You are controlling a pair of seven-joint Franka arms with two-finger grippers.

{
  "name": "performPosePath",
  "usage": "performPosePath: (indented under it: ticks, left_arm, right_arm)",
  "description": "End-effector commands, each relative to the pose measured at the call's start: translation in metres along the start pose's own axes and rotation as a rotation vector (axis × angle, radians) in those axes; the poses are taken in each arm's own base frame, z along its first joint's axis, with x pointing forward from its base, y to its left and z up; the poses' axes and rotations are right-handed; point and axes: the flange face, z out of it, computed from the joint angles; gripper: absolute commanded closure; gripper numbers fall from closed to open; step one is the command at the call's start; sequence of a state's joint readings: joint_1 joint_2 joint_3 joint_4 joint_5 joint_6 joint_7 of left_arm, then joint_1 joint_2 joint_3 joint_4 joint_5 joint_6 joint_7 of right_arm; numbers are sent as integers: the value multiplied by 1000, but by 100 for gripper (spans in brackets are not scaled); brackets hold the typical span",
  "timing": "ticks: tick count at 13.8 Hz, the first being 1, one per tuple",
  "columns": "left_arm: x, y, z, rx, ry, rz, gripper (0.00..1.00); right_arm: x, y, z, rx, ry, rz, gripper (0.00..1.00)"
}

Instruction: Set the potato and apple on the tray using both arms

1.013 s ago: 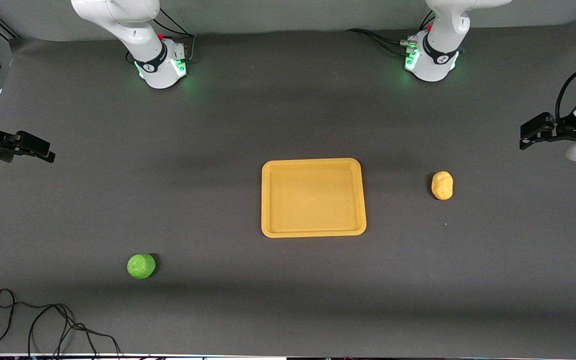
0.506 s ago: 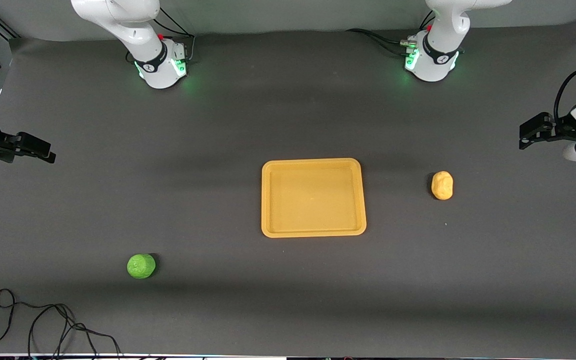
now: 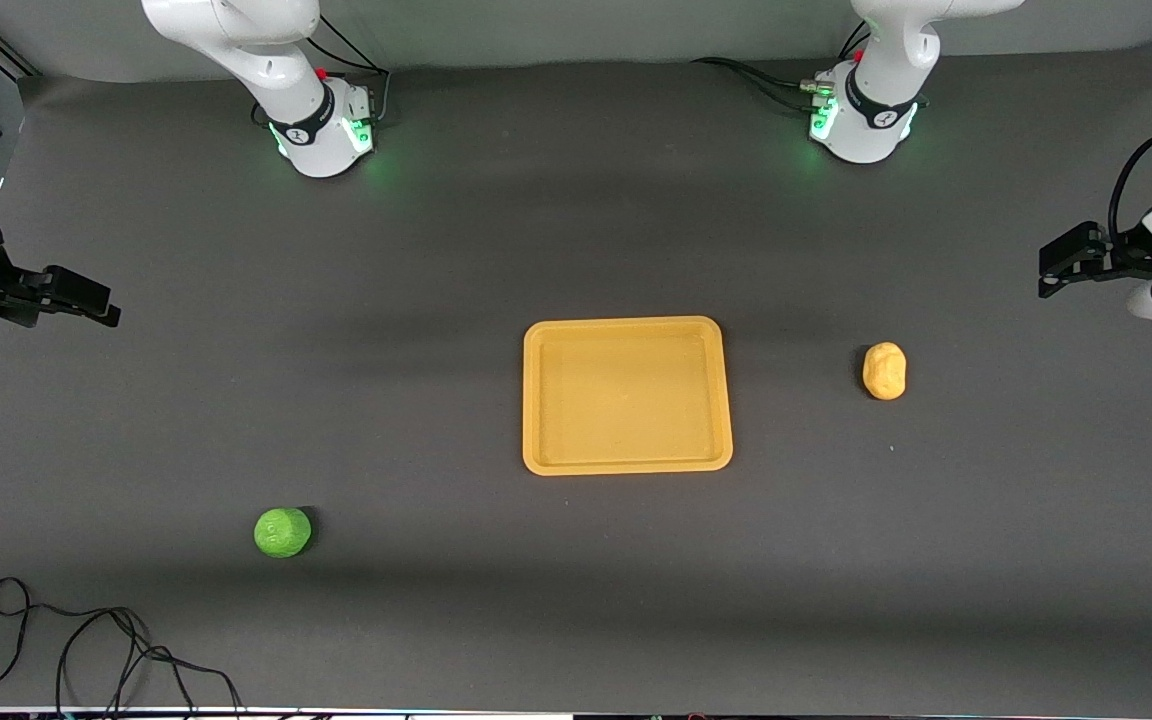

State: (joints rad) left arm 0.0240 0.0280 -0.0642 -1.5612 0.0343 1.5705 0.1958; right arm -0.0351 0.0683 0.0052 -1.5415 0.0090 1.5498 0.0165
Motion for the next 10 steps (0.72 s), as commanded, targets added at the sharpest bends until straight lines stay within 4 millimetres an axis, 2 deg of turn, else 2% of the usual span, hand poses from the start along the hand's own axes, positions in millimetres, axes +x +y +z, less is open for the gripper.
performPosePath:
  ticks: [1,6,8,10]
  left_arm:
    - [1,6,-4,13,-12,-8,0]
    - [1,9,-5,9,-10,-42,0]
    - [2,15,-2,7,-18,-33,0]
    - [3,19,0,9,-23,-22,0]
  right_arm:
    - [-5,-15,11,16,-20,-6,0]
    - [8,-33,31,36,27,-29,0]
    - [25,-34,37,37,41,-28,0]
    - [48,-33,29,37,73,-34,0]
